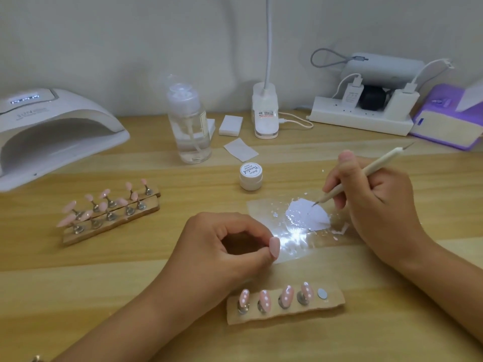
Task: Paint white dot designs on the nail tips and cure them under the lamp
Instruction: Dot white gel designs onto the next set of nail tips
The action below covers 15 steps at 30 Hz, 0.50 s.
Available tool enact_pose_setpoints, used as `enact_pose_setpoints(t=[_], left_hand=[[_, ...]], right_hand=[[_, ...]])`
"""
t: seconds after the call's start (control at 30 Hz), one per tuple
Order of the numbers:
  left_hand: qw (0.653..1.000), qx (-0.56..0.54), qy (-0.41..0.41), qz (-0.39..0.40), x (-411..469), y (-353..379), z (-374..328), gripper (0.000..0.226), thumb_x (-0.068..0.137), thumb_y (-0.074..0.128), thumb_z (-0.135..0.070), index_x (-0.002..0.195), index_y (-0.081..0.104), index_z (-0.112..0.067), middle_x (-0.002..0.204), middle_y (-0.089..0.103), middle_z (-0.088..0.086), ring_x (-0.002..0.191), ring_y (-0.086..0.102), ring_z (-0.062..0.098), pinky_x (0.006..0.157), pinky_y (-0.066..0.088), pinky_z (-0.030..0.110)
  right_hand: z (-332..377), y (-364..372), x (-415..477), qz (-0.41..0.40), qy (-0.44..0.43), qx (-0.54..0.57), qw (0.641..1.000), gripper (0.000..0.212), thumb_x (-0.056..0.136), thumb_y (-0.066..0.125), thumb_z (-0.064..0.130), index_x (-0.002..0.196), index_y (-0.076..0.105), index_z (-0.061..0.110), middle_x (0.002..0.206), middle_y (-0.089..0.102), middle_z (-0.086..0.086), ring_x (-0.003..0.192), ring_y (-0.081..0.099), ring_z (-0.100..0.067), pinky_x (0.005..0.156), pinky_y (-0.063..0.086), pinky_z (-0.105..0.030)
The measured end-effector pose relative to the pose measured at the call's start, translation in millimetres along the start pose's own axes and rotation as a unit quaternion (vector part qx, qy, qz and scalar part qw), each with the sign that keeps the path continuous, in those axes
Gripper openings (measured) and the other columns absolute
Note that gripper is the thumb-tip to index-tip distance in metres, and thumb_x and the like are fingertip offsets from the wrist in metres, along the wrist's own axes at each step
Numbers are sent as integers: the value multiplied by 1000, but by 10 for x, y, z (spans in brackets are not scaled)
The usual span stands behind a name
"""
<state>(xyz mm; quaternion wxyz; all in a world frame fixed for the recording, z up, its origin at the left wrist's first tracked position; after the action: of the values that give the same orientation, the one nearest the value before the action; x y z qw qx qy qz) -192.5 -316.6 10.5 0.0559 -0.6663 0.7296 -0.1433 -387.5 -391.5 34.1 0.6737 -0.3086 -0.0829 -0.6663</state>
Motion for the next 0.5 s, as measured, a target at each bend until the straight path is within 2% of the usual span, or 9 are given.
enact_pose_setpoints(t=[0.1,0.23,0.33,0.4,0.5], left_hand=[[1000,-4,0,10,1,13,-4,8,78,83,-13,74,77,-17,69,74,-1,60,62,3,59,47,14],[1000,-2,11,19,14,18,-13,14,75,84,-6,73,79,-19,73,75,-4,65,65,2,61,47,12],[1000,-20,10,16,26,9,1,10,73,85,-10,76,81,-19,78,76,-3,73,71,8,65,52,16],[999,-34,4,17,28,10,15,8,71,85,-12,76,81,-17,78,77,-1,73,71,10,65,54,19],[999,-41,0,20,31,11,26,9,69,86,-7,75,81,-13,76,77,2,72,72,12,66,56,20]], right_hand=[[35,2,-7,-1,-8,18,1000,50,105,40,27,67,65,7,51,57,-1,52,55,-8,56,42,-13],[272,32,-64,1,-48,76,996,37,102,45,27,86,71,5,72,70,-4,65,65,-7,62,46,-13],[410,126,-145,19,-40,100,994,23,92,65,31,76,66,14,61,64,0,53,60,-10,49,46,-20],[422,210,-204,36,-6,150,988,26,88,67,31,66,59,18,51,57,2,45,55,-17,43,42,-24],[405,333,-276,71,30,193,978,32,91,62,30,62,58,16,47,56,1,41,55,-29,41,42,-24]])
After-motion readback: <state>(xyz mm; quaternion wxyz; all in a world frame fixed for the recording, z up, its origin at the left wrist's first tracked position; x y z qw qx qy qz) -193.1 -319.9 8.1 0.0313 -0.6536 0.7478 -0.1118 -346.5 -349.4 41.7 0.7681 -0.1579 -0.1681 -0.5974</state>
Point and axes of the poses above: each hand's wrist, its own x-axis towards the middle knuckle, its own y-axis out of the palm, z = x × y, the point moved 8 cm from there along x, towards the middle knuckle
